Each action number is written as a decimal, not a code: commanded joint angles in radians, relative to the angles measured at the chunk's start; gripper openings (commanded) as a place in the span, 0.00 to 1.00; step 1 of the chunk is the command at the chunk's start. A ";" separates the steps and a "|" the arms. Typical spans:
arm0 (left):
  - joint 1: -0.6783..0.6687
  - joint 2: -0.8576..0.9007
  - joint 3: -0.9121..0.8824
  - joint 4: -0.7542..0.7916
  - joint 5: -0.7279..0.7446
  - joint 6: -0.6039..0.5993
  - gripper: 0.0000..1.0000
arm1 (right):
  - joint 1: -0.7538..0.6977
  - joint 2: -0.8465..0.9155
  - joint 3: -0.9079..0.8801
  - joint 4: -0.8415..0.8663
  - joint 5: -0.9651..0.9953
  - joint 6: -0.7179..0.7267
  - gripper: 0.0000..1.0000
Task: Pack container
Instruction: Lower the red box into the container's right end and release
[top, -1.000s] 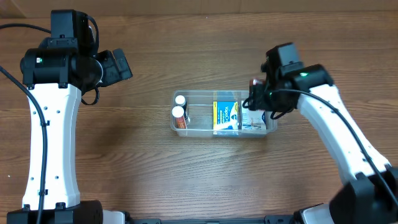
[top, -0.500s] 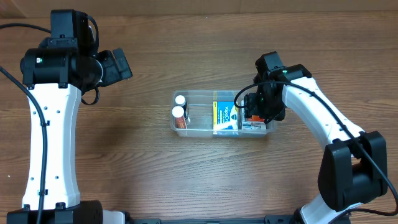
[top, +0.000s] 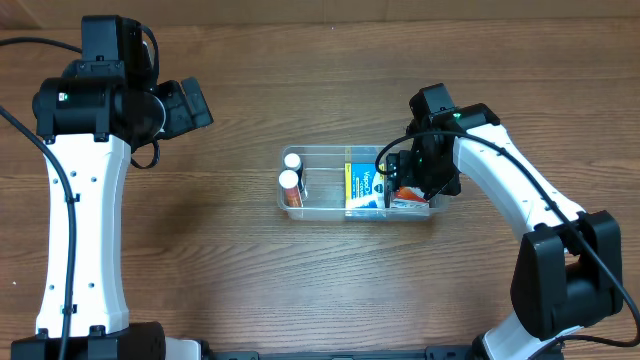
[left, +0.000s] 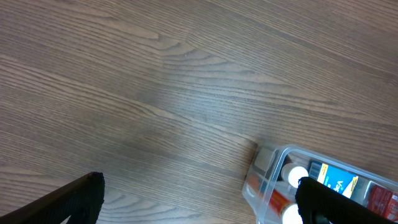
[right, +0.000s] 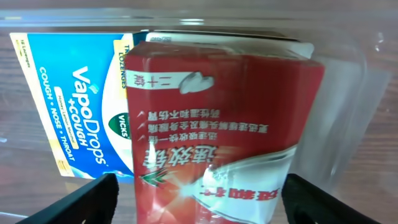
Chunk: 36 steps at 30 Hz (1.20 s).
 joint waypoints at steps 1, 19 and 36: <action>0.003 0.002 0.006 0.005 -0.011 0.019 1.00 | -0.002 -0.025 0.037 0.000 0.007 0.000 0.72; 0.003 0.004 0.006 0.005 -0.010 0.018 1.00 | -0.002 -0.069 0.073 0.005 0.040 -0.031 0.32; 0.003 0.014 0.006 0.012 -0.010 0.018 1.00 | 0.048 -0.065 -0.120 0.175 -0.027 -0.057 0.05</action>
